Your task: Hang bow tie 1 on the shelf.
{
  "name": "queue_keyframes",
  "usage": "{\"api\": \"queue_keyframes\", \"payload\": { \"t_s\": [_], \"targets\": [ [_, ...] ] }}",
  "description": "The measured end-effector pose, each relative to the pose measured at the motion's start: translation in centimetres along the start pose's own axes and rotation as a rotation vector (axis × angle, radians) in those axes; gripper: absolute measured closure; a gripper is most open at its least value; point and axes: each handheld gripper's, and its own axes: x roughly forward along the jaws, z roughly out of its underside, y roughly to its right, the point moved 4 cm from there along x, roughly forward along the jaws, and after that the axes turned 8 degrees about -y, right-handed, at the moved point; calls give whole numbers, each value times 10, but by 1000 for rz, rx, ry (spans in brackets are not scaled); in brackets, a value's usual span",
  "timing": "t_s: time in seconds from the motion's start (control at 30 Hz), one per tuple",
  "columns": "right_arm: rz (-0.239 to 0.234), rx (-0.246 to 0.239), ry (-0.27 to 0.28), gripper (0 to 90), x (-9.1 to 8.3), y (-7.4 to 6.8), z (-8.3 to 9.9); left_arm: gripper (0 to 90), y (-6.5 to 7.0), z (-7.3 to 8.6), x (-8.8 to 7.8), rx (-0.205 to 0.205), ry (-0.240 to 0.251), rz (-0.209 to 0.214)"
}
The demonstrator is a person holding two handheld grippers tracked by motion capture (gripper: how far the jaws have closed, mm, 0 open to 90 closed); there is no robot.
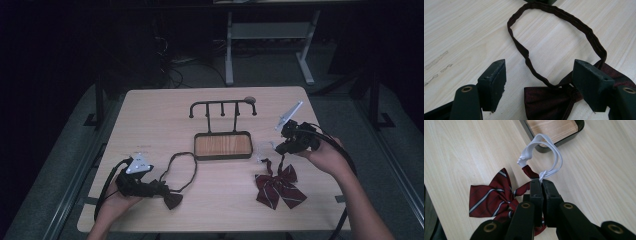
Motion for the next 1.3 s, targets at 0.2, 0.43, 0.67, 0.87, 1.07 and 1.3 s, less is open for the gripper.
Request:
{"api": "queue_keyframes", "payload": {
  "t_s": [0.2, 0.43, 0.67, 0.87, 1.07, 1.3],
  "targets": [
    [10, -14, 15, 871, -11, -3, -4, 281, 0, 0, 0, -4, 1, 2],
    [15, -25, 31, 872, -23, -6, -6, 281, 0, 0, 0, 7, -1, -2],
    [15, -39, 44, 871, -32, -8, -10, 280, -1, 0, -1, 6, 4, -4],
    [14, -52, 50, 871, -37, -8, -14, 280, -2, 1, 0, -1, 7, -3],
    [9, -65, 51, 872, -42, -8, -21, 280, -3, 2, 0, 1, 3, -1],
    [12, -70, 58, 872, -51, -8, -30, 280, -3, 1, -1, 6, 5, -4]
  ]
}}
